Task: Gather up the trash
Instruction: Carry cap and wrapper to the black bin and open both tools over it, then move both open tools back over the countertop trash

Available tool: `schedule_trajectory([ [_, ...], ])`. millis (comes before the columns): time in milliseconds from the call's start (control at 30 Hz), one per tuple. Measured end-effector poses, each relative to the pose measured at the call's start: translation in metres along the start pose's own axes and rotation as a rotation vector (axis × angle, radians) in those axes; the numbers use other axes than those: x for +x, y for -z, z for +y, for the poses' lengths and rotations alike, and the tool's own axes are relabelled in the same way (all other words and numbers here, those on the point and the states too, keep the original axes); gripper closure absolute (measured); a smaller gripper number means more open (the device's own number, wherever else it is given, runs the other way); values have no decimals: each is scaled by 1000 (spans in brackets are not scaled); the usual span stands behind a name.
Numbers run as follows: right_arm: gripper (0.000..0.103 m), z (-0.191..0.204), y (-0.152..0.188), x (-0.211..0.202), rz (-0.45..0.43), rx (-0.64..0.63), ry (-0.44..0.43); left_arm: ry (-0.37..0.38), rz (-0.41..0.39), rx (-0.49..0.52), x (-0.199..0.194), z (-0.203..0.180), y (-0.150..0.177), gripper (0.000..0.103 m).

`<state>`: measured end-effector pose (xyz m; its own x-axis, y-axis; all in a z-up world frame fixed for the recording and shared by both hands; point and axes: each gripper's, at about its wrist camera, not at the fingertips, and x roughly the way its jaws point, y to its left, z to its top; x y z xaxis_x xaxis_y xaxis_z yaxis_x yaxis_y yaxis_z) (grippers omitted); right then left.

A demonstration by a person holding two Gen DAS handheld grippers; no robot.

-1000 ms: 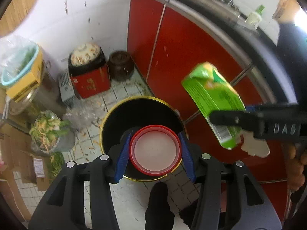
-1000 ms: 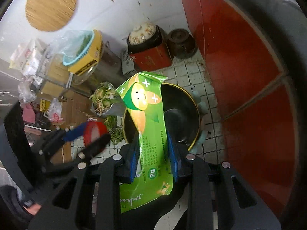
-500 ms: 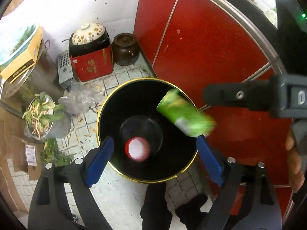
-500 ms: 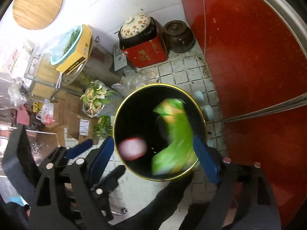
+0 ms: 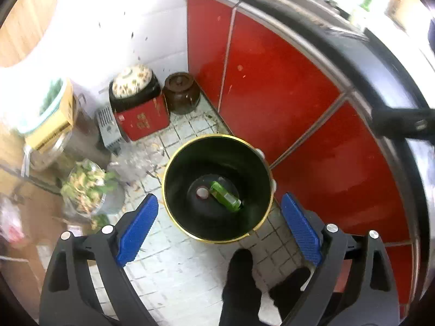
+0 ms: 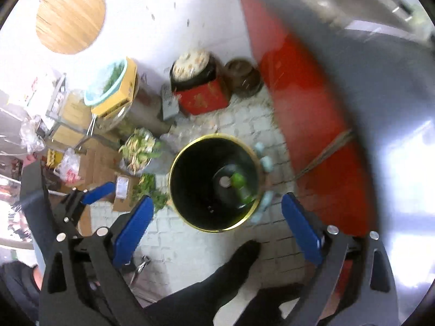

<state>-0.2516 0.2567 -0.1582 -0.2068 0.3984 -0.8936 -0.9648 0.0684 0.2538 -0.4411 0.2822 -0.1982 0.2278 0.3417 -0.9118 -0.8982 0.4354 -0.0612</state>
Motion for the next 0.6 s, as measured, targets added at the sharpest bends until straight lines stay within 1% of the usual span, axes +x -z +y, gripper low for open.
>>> schedule_trajectory([
  [33,8,-5,3,-18,-25,11,15,0,3,38,-16,-14,-7,14],
  [67,8,-15,10,-49,-73,29,38,-1,-3,60,-26,-22,-11,14],
  [100,8,-24,17,-70,-105,46,58,-1,-23,91,-41,-38,-17,13],
  [133,8,-32,24,-91,-136,66,82,17,-43,128,-56,-58,-24,11],
  [167,8,-45,35,-116,-173,90,110,30,-55,150,-65,-70,-29,10],
  [200,7,-57,48,-138,-205,115,145,55,-79,189,-77,-94,-35,10],
  [233,7,-72,63,-162,-239,148,196,100,-101,224,-88,-117,-41,10],
  [267,7,-83,72,-177,-259,170,227,131,-112,246,-95,-133,-43,10],
  [300,7,-96,87,-197,-282,204,271,181,-123,289,-103,-161,-48,10],
  [367,7,-126,120,-232,-328,279,352,244,-127,367,-111,-206,-53,10],
  [400,7,-144,142,-251,-344,336,407,281,-134,419,-115,-235,-54,10],
  [467,7,-170,174,-277,-366,418,469,333,-148,503,-122,-282,-53,10],
  [500,7,-185,195,-291,-381,474,505,358,-145,553,-124,-311,-51,10],
  [567,7,-208,232,-310,-398,562,548,397,-140,634,-129,-357,-44,10],
  [600,7,-221,255,-323,-406,619,583,415,-142,675,-133,-381,-39,10],
])
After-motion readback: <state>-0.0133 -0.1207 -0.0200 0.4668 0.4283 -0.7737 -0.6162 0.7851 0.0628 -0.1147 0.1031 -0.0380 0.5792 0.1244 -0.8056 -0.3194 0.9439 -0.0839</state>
